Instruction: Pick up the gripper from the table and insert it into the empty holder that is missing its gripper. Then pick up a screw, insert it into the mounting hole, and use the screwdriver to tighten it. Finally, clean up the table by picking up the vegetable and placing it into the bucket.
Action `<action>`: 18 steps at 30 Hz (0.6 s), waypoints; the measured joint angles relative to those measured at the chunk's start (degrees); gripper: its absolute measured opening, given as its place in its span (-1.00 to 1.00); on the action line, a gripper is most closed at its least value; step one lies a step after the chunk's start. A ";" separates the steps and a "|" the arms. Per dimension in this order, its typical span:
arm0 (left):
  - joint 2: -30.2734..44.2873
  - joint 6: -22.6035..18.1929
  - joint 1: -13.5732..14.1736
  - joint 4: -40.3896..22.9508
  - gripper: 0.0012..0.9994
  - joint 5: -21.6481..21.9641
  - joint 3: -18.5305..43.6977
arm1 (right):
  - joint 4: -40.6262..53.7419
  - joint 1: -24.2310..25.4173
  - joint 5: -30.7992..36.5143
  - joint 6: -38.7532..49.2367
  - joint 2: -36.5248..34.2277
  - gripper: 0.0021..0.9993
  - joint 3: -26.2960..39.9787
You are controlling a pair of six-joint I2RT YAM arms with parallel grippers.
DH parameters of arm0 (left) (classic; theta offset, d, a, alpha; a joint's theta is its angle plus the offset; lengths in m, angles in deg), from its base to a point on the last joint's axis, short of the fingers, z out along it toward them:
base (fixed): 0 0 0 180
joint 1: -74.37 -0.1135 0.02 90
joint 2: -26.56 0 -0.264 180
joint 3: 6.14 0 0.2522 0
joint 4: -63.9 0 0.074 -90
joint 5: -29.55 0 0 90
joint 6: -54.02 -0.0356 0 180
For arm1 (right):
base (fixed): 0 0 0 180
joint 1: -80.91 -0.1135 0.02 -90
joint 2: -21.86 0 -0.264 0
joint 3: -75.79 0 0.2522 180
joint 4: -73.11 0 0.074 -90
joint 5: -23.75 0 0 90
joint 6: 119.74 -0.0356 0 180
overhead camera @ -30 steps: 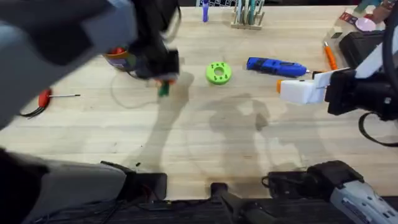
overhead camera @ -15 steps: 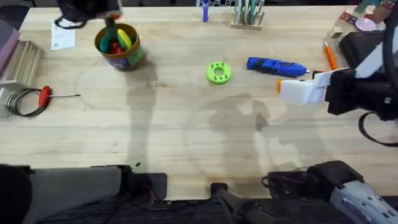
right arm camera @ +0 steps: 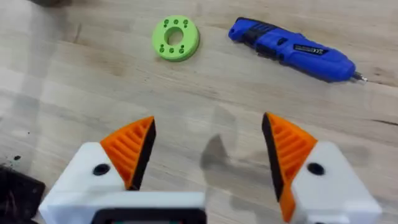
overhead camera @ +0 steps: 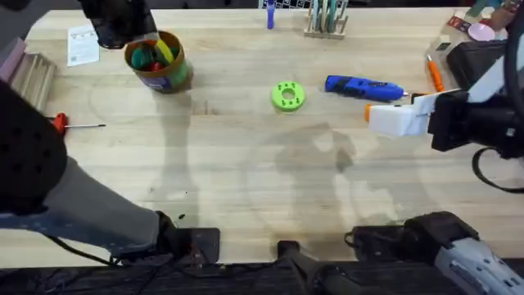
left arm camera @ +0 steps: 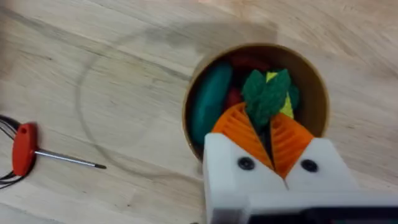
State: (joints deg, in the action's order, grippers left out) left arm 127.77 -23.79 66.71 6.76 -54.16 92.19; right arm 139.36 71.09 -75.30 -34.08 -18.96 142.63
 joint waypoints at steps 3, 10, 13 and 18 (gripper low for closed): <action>0.53 -0.03 0.00 0.00 -0.98 -0.02 0.00 | 0.00 0.00 -0.01 0.00 0.00 0.98 0.00; -0.89 -0.41 0.00 -2.51 0.73 -0.02 0.02 | 0.01 0.00 -0.01 0.00 0.00 0.99 0.00; -2.70 -0.39 0.00 -6.59 0.97 -0.30 0.02 | 0.02 0.00 0.01 0.00 -0.01 0.98 0.00; -9.88 -0.41 0.02 -12.04 0.97 -3.85 0.02 | 0.07 0.00 -0.01 0.00 0.00 0.98 0.00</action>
State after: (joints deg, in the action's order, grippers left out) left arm 117.89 -24.20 66.73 -5.27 -58.02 92.22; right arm 139.43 71.09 -75.31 -34.08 -18.96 142.63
